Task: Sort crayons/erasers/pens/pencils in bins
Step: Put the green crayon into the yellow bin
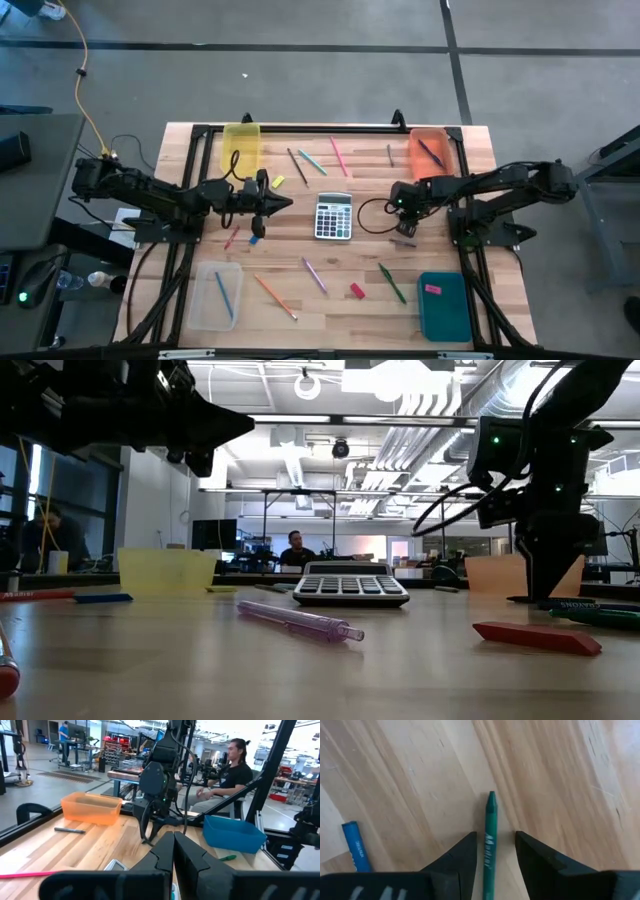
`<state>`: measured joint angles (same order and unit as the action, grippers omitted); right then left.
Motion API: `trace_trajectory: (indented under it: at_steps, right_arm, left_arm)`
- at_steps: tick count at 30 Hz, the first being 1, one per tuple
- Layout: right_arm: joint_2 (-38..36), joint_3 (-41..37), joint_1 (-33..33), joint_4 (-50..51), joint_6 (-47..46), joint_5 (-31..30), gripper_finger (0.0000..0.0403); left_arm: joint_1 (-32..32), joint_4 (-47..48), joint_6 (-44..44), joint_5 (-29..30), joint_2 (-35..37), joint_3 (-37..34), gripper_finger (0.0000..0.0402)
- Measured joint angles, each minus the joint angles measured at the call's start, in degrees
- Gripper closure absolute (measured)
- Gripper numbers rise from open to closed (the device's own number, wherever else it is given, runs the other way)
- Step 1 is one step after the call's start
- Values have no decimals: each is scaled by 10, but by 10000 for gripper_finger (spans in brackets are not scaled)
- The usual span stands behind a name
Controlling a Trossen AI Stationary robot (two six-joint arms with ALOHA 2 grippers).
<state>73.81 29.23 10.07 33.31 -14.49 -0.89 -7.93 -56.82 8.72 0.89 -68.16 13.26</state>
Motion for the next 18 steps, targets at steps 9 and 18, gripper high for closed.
trace_trajectory:
  at_steps: [9,18]
  right_arm:
    - [31,2,0,-1,-2,0,276]
    - [31,1,12,-1,9,10,332]
  left_arm:
    - [3,2,3,0,0,0,402]
    - [5,18,18,14,0,0,402]
